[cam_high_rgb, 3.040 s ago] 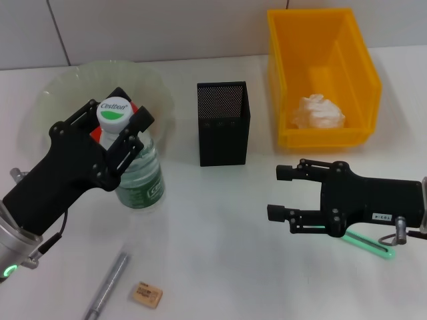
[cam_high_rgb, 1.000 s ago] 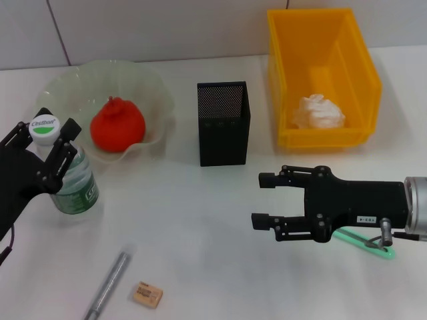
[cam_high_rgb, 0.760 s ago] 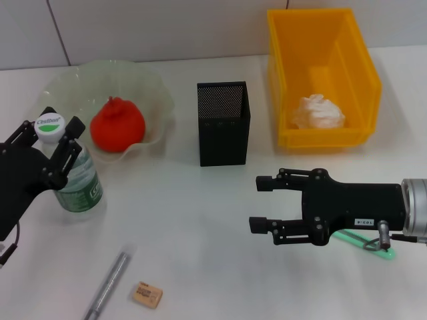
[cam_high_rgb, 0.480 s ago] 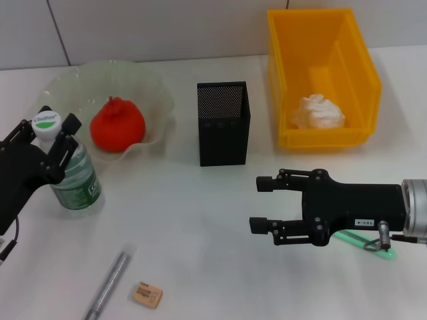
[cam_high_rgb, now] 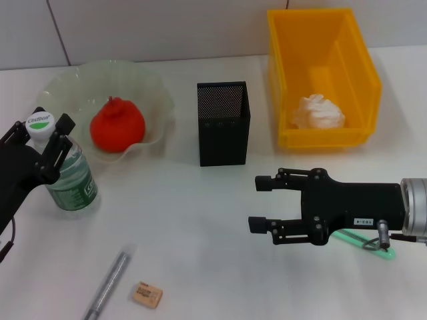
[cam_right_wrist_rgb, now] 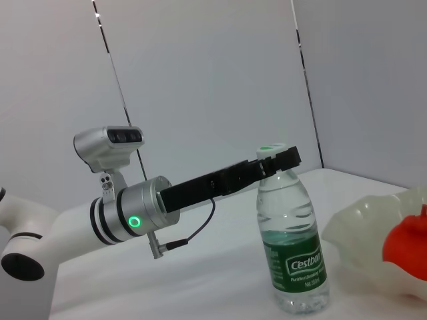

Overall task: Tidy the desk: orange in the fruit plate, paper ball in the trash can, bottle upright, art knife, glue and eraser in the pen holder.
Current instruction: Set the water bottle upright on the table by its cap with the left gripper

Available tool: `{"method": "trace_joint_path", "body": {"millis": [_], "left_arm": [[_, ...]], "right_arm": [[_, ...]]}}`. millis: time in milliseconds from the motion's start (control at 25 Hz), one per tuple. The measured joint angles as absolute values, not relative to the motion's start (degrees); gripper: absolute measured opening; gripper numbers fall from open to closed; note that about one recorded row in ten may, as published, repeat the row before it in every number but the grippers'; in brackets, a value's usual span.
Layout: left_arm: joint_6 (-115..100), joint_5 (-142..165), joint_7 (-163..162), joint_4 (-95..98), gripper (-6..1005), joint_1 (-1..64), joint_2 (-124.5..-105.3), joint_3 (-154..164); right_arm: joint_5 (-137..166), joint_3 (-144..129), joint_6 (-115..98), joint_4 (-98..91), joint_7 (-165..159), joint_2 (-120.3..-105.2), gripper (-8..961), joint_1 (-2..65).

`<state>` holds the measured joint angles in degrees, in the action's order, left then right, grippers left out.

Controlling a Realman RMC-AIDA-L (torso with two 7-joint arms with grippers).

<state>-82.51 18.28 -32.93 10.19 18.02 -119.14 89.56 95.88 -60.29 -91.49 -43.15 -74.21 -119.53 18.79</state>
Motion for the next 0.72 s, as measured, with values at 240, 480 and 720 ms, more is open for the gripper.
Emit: {"method": "trace_joint_path", "body": {"millis": [240, 480, 720], "left_arm": [[-82.9, 18.3, -32.9, 10.2, 576, 17.9, -119.05, 89.8], [-82.9, 18.3, -32.9, 10.2, 579, 18.0, -119.02, 90.0], [-83.6, 18.6, -32.6, 10.4, 583, 17.8, -119.00, 90.1]], "right_arm": [[95.9, -60.3, -91.3, -43.2, -74.3, -119.53, 767, 18.9], [95.9, -60.3, -91.3, -43.2, -74.3, -119.53, 767, 18.9], [95.9, -60.3, -91.2, -43.2, -74.7, -119.53, 766, 18.9]]}}
